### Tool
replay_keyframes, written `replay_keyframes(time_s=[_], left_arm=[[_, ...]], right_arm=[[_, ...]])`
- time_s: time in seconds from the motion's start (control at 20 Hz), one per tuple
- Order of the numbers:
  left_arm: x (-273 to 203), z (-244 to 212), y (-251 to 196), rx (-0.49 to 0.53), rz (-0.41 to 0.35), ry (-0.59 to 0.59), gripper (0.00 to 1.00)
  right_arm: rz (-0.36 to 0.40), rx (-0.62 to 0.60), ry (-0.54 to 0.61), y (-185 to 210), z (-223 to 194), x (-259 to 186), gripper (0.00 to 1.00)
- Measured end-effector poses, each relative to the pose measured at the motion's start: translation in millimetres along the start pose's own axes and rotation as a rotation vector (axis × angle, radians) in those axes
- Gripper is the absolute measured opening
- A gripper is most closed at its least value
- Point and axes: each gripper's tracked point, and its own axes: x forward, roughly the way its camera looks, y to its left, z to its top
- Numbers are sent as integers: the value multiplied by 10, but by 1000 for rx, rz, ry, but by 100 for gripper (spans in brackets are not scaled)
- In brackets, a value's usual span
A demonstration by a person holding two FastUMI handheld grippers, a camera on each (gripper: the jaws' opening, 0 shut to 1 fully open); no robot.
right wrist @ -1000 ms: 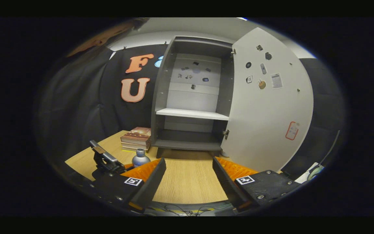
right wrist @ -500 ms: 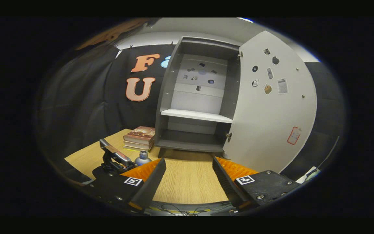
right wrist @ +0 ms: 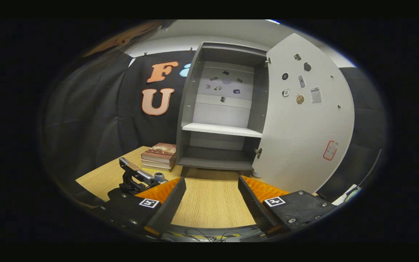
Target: Open the cabinet door with the right hand, grasp the bottle in the cabinet with the left hand and place it on the coaster, then close the cabinet door with the right hand.
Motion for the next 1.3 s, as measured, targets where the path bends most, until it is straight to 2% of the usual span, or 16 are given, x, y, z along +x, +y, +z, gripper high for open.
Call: replay_keyframes(time_s=[0.3,0.5,0.7,0.9,1.0,1.15,1.2,1.25,1.3], left_arm=[[60,336,-4,16,-21,-59,93],[128,764,63,-3,-39,-114,93],[144,1307,139,-65,-64,-159,94],[50,1719,176,-77,-79,-157,94],[-39,1886,210,-69,-70,-154,93],[-191,2083,269,-53,-18,-149,93],[-247,2163,292,-49,6,-158,93],[-305,2237,311,-48,32,-171,93],[-364,2304,307,-48,52,-178,93]], right_arm=[[-20,-2,-19,21,156,-28,89],[-74,0,-49,-36,403,-89,89],[-158,0,-83,-166,645,-167,89],[-189,-2,-86,-252,760,-226,89],[-201,-19,-105,-372,878,-215,89],[-192,-26,-153,-581,1084,-226,89],[-187,-28,-166,-662,1130,-223,94],[-182,-29,-175,-753,1169,-239,89],[-177,-31,-179,-845,1203,-241,89]])
